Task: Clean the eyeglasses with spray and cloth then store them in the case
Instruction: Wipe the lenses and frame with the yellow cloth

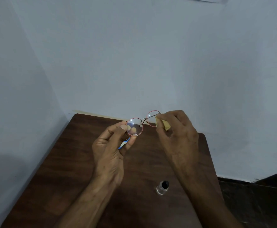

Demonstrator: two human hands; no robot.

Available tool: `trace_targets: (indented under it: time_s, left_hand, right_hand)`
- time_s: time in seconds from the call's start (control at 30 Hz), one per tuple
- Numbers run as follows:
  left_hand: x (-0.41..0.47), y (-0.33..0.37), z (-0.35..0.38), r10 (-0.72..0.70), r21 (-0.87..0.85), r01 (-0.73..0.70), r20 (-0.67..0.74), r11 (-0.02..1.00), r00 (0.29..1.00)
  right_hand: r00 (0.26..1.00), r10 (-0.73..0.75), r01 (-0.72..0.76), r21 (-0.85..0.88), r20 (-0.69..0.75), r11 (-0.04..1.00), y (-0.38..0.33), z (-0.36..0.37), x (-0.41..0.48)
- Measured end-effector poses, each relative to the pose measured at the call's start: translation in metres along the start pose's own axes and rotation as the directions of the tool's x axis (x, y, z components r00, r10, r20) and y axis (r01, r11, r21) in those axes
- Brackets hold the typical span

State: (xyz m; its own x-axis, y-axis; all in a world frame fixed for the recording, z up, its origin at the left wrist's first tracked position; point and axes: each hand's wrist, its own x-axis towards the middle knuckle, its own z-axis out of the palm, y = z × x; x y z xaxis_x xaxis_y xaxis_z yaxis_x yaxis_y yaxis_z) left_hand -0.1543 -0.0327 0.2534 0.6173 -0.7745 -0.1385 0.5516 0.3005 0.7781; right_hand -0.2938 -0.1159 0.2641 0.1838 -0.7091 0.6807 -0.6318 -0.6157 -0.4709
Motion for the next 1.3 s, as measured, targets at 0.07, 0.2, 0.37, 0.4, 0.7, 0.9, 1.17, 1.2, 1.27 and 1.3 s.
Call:
trace_targets:
  time_s: [0.07,0.2,0.37,0.4,0.7,0.9,1.17,1.2,1.27,1.3]
  left_hand:
    - [-0.001,-0.001,0.002,0.007,-0.014,-0.007,0.0,1.0,1.0]
    - [-0.005,-0.005,0.005,0.006,-0.02,-0.006,-0.016,1.0,1.0]
    - [-0.01,-0.01,0.007,0.018,-0.023,-0.019,-0.026,1.0,0.999]
    - [-0.012,-0.011,0.009,0.02,-0.019,-0.02,-0.021,1.0,1.0]
    - [-0.021,-0.023,0.012,0.015,0.005,-0.015,-0.033,1.0,0.999]
    - [-0.024,-0.026,0.011,0.042,0.036,-0.041,-0.03,0.999,0.999]
    - [-0.028,-0.033,0.009,0.087,0.062,-0.087,-0.004,0.994,0.996]
    - [-0.029,-0.034,0.01,0.081,0.06,-0.081,-0.004,0.995,0.997]
    - [-0.029,-0.036,0.01,0.069,0.056,-0.068,-0.016,0.996,0.997]
    - [-0.03,-0.036,0.01,0.062,0.049,-0.061,-0.02,0.997,0.998]
  right_hand:
    - [1.0,-0.017,0.017,0.013,0.013,1.0,0.001,-0.002,-0.003]
    - [1.0,-0.007,0.007,0.035,-0.008,0.999,0.008,-0.005,-0.002]
    - [0.997,-0.08,0.08,0.012,-0.012,0.997,0.008,-0.007,-0.003]
    - [0.998,-0.06,0.06,0.015,-0.027,0.998,0.01,-0.008,-0.001]
    - [0.996,-0.088,0.088,-0.029,0.001,0.996,0.011,-0.014,0.001]
    - [0.99,-0.127,0.126,0.017,0.053,0.992,0.008,-0.013,-0.008]
    - [0.985,-0.154,0.145,0.114,0.077,0.983,-0.007,-0.02,-0.018]
    - [0.985,-0.157,0.146,0.133,0.076,0.98,-0.01,-0.02,-0.02]
    - [0.981,-0.176,0.161,0.167,0.081,0.973,-0.017,-0.019,-0.026]
    - [0.981,-0.176,0.16,0.172,0.08,0.972,-0.019,-0.019,-0.027]
